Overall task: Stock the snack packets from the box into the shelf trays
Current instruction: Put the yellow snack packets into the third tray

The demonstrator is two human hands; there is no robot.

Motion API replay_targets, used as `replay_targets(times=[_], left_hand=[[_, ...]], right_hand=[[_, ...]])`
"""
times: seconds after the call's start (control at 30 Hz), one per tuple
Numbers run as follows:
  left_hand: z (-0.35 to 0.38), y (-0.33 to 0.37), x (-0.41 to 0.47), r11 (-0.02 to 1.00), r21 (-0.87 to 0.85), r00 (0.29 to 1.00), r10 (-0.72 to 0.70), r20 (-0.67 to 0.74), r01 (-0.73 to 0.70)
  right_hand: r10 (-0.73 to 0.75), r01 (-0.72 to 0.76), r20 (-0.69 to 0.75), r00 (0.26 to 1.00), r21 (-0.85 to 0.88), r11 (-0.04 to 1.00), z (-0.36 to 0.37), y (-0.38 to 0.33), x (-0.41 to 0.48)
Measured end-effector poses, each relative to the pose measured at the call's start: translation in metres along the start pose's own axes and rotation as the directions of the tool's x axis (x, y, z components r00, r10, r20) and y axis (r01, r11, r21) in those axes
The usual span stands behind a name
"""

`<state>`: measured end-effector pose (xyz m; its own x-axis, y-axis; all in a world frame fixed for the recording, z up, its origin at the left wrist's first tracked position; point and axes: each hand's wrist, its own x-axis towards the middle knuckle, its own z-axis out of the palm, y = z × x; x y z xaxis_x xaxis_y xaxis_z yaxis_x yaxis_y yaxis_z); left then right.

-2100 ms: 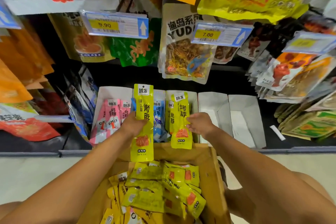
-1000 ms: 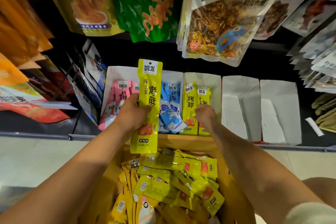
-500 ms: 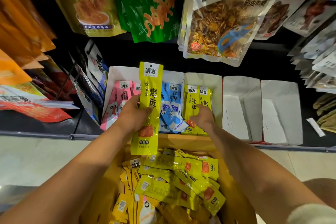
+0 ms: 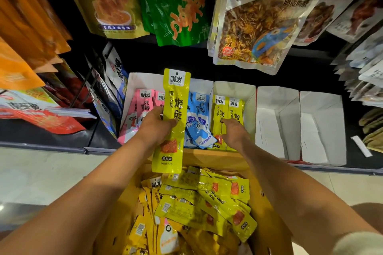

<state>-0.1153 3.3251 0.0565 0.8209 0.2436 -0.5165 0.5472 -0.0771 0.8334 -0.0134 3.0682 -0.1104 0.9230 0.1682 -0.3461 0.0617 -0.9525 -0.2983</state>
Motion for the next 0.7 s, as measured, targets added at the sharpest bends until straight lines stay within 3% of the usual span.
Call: replay_targets(times=[0.2, 0.43, 0.6, 0.7], left_hand=[[0.000, -0.004, 0.006, 0.999, 0.030, 1.000, 0.024, 0.006, -0.024], [0.006, 0.001, 0.002, 0.994, 0.069, 0.996, 0.078, 0.046, -0.081], [0.014, 0.003, -0.004, 0.999, 0.019, 0.998, 0.044, 0.055, -0.045], [0.023, 0.001, -0.002, 1.000, -0.026, 0.997, 0.007, 0.071, -0.005]], right_hand=[[0.006, -0.006, -0.009, 1.000, 0.064, 0.998, -0.014, -0.002, -0.005], [-0.109, 0.133, -0.115, 0.987, 0.223, 0.966, -0.055, -0.030, -0.039], [-0.200, 0.264, -0.190, 0.961, 0.423, 0.867, -0.081, -0.084, -0.102], [-0.265, 0.299, -0.142, 0.954, 0.362, 0.883, -0.078, -0.104, -0.132]])
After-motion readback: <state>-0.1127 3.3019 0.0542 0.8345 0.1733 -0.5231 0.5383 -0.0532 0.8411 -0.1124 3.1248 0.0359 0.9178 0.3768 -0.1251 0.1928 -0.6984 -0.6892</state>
